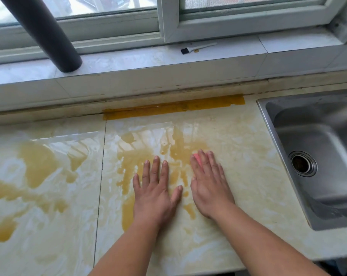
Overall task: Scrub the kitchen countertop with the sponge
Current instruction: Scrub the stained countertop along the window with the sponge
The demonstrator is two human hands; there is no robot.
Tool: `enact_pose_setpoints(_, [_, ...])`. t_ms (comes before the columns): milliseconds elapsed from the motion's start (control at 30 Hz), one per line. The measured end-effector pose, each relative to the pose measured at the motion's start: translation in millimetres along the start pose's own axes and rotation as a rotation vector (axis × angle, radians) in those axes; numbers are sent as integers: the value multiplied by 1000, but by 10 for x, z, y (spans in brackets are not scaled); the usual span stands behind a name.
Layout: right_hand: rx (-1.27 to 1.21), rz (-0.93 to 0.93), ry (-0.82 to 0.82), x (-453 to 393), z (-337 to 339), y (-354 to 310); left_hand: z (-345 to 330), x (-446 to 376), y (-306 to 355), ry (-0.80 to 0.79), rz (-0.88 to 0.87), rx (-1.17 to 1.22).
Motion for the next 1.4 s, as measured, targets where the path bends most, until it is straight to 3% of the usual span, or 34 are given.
enact_pose_setpoints(133, [43, 50, 0, 416, -132, -24, -4, -10, 6, 5, -1, 7])
enact_pose_setpoints(367, [2, -22, -36, -278, 78, -51, 3, -2, 13, 11, 4, -2])
enact_pose_setpoints(600, [50, 90, -58, 329, -43, 25, 3, 7, 19, 7, 5, 6])
enact_pose_setpoints(867, [-10, -27, -19, -723, 268, 98, 2, -9, 17, 8, 11, -12])
enact_pose_setpoints(1133, [18, 75, 4, 188, 109, 260, 28, 12, 28, -2, -1, -1])
enact_pose_setpoints(1267, [-5, -104, 65, -443, 391, 551, 29, 21, 20, 7, -2, 6])
enact_pose_setpoints(1400, [-36, -153, 32, -1185, 613, 636, 19, 13, 29, 15, -2, 6])
Point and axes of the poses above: each hand's wrist, its own x-axis away from the middle knuckle, its own z-axis out of the back of the hand, y = z × x, the point moved 3 cm from there along -x, towards the middle knuckle, and after that the axes turned 10 degrees about z, right-handed, at the moved point
